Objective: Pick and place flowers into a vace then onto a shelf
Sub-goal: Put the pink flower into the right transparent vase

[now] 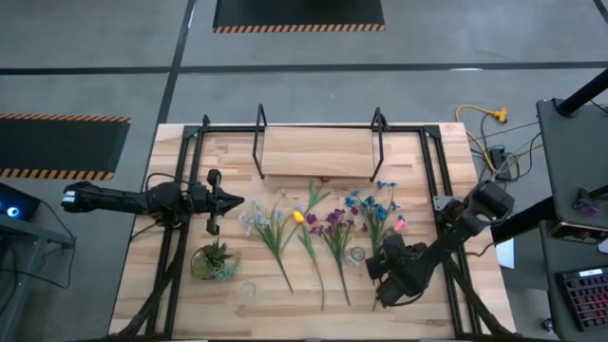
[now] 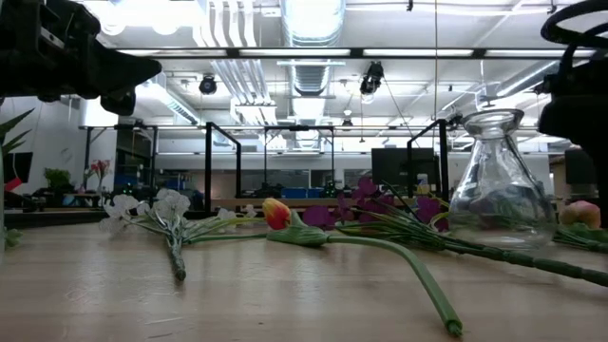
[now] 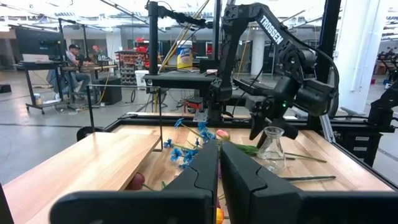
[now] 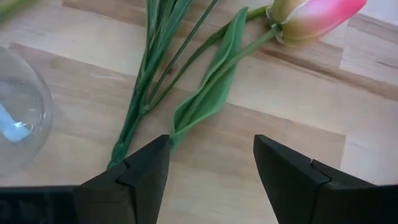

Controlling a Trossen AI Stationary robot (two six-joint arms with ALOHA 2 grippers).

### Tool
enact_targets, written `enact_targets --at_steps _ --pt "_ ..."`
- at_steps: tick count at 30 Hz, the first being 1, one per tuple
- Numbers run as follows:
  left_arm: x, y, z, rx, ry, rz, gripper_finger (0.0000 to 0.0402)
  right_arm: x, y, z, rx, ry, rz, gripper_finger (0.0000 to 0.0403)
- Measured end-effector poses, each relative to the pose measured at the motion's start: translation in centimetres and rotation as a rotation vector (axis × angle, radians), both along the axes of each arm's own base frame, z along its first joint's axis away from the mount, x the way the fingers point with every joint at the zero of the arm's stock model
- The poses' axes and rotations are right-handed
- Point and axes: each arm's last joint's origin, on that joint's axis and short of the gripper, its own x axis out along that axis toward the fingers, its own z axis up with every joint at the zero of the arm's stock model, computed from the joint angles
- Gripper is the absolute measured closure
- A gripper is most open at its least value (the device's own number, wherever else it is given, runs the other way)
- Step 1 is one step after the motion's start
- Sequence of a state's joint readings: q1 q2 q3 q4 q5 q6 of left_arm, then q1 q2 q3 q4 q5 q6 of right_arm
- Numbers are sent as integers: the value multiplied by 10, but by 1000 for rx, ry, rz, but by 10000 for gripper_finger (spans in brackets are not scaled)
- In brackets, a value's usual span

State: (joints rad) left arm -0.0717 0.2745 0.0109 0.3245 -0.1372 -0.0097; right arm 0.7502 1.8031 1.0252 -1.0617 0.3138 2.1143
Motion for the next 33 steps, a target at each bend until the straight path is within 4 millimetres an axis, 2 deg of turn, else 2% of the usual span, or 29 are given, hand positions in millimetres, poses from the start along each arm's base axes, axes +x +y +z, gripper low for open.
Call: enact_targets --at_steps 15,23,30,33 --pt "0 0 0 0 0 0 402 2 2 0 20 -26 -2 179" --pt "0 0 0 0 0 0 402 5 5 -10 27 -27 3 179" --pt "0 0 0 0 0 0 402 4 5 -10 41 -16 5 180" --pt "0 0 0 0 0 0 402 4 5 -10 63 6 12 191"
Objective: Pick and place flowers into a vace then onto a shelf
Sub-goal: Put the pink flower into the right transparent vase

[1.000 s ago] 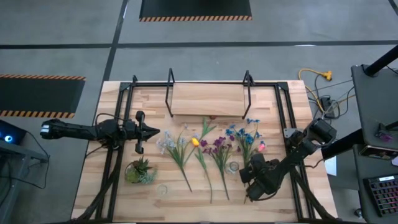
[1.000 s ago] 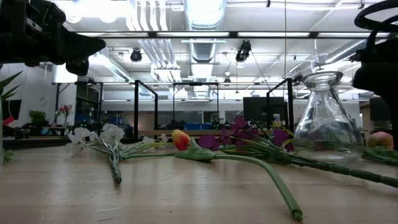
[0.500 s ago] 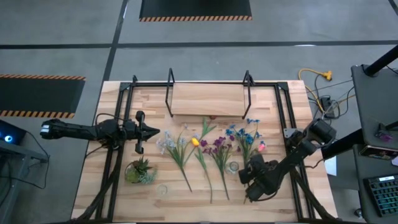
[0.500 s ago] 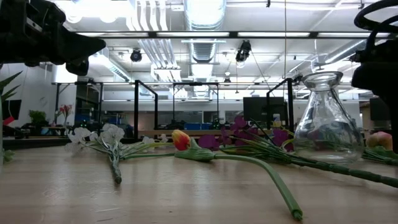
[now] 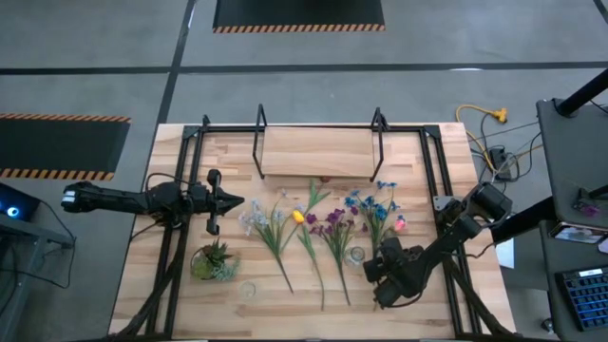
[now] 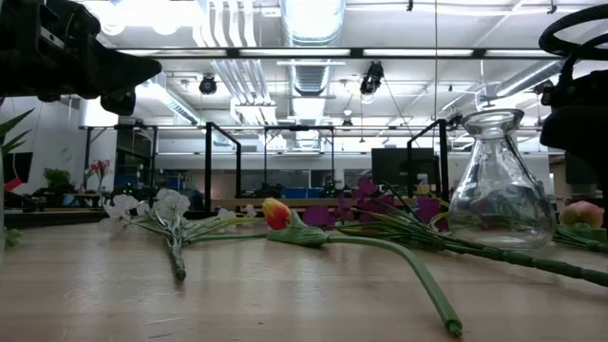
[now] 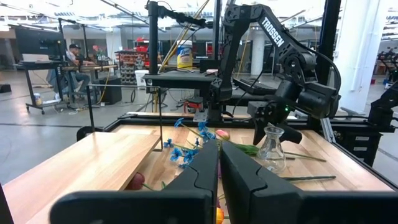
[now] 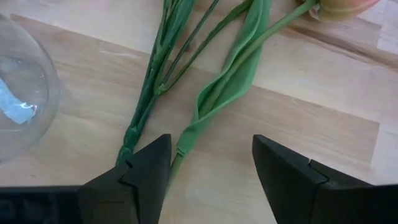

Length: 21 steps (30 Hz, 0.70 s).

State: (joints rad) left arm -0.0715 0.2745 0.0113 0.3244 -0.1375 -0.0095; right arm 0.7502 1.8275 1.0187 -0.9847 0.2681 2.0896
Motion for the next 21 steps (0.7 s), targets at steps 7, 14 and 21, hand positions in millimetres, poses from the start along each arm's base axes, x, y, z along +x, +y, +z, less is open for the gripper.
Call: enact_targets --at_steps 7,14,21 --pt "0 0 0 0 0 0 402 -2 2 0 18 23 27 276" --pt "0 0 0 0 0 0 402 -3 3 0 22 40 48 372" --pt "0 0 0 0 0 -1 402 -5 3 2 23 55 52 390"
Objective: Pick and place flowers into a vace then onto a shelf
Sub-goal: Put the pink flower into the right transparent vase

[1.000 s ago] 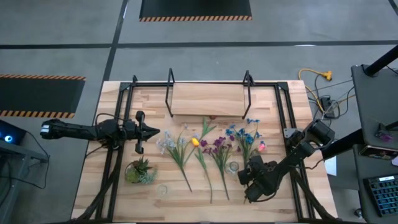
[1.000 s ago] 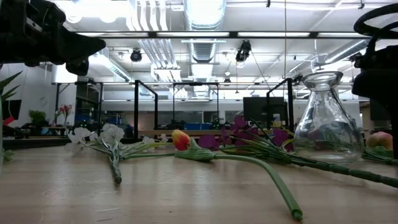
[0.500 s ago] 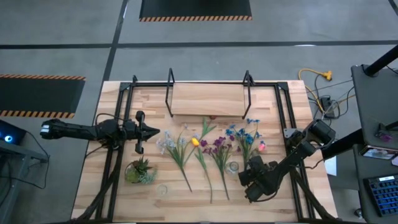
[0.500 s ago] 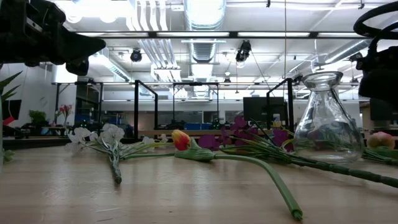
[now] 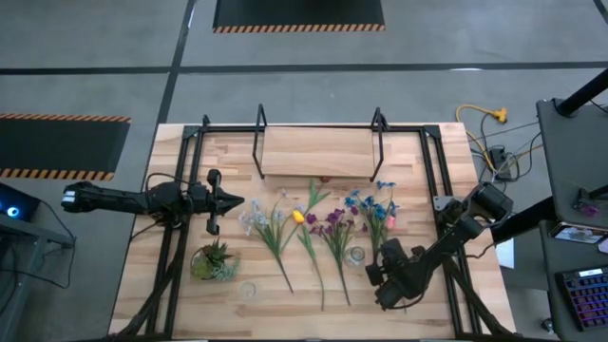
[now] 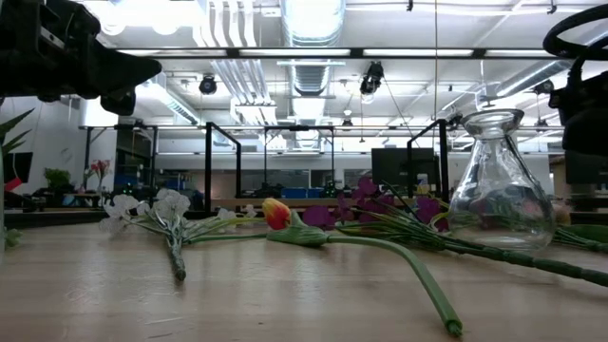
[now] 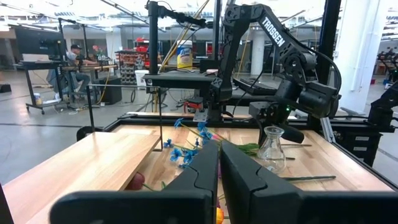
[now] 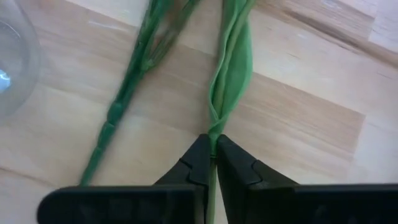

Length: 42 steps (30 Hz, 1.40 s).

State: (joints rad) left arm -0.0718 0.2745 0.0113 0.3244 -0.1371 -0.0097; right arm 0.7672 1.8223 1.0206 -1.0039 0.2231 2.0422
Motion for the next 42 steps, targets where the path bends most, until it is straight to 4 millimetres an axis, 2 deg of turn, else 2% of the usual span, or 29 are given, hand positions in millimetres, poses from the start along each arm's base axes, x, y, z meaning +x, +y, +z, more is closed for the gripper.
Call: enact_targets --at_steps 9,21,29,35,38,42 --pt "0 0 0 0 0 0 402 -7 3 29 -41 66 -13 392" --pt "0 0 0 0 -1 1 402 -4 2 100 -121 -29 76 392" --pt "0 0 0 0 -1 0 402 -1 -4 147 -220 -232 264 392" --pt "0 0 0 0 -1 0 402 -8 -17 184 -302 -400 376 392" --pt "0 0 0 0 -1 0 402 -10 -23 196 -391 -483 440 392" --pt "0 0 0 0 -1 1 402 -10 -26 201 -520 -571 513 392"
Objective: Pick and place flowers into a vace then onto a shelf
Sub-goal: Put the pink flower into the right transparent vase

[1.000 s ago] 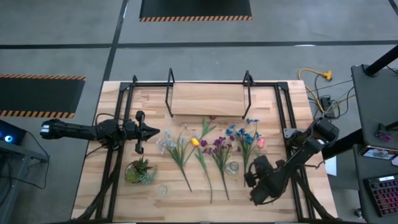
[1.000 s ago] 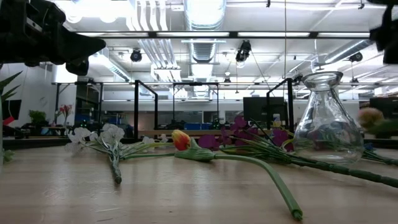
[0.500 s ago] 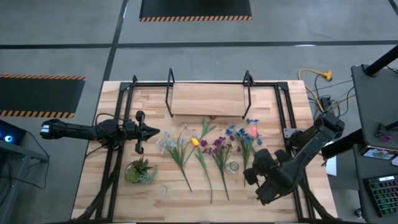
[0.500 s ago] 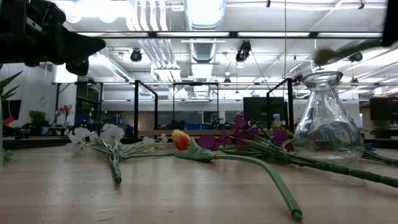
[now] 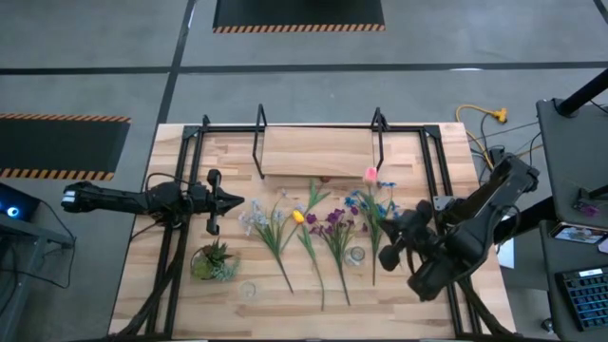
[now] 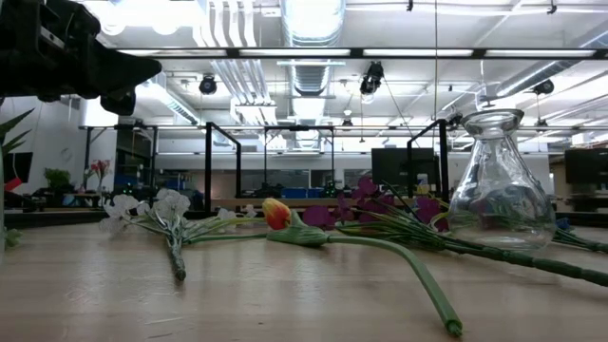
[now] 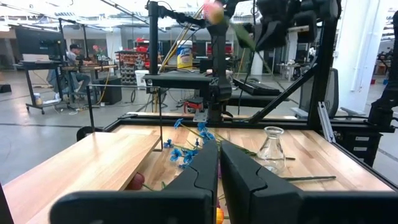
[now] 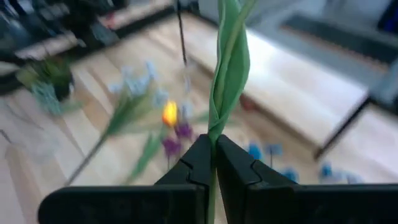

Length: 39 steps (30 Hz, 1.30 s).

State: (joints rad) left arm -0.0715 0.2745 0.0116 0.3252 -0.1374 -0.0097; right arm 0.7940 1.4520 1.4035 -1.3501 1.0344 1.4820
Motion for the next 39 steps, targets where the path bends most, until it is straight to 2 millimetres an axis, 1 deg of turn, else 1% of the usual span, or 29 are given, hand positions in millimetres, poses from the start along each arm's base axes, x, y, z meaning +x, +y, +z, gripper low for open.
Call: enact_targets --at_steps 4,8,11,14,16,18,22,26,29,32,35,37,39 --pt "0 0 0 0 -3 -1 402 -2 -8 0 -92 -49 10 392" --pt "0 0 0 0 -5 0 402 -5 -20 -2 -109 -52 -15 392" --pt "0 0 0 0 -5 0 402 -6 -29 -2 -65 -5 -6 392" --pt "0 0 0 0 -5 0 402 1 -34 0 27 66 47 392" --pt "0 0 0 0 -5 -1 402 8 -37 3 78 100 121 392" --pt "0 0 0 0 -5 0 402 16 -37 7 89 122 228 392" --pt "0 0 0 0 -4 0 402 32 -28 10 -108 108 485 392" --pt "0 0 0 0 -4 0 402 40 -22 9 -259 17 608 392" --pt "0 0 0 0 -4 0 402 44 -24 0 -337 -43 636 392" --pt "0 0 0 0 -4 0 402 44 -31 -13 -371 -114 633 392" --pt "0 0 0 0 -4 0 402 38 -40 -27 -373 -192 627 392" --pt "0 0 0 0 -4 0 402 30 -46 -38 -368 -224 620 392" --pt "0 0 0 0 -4 -1 402 23 -50 -46 -352 -303 604 392"
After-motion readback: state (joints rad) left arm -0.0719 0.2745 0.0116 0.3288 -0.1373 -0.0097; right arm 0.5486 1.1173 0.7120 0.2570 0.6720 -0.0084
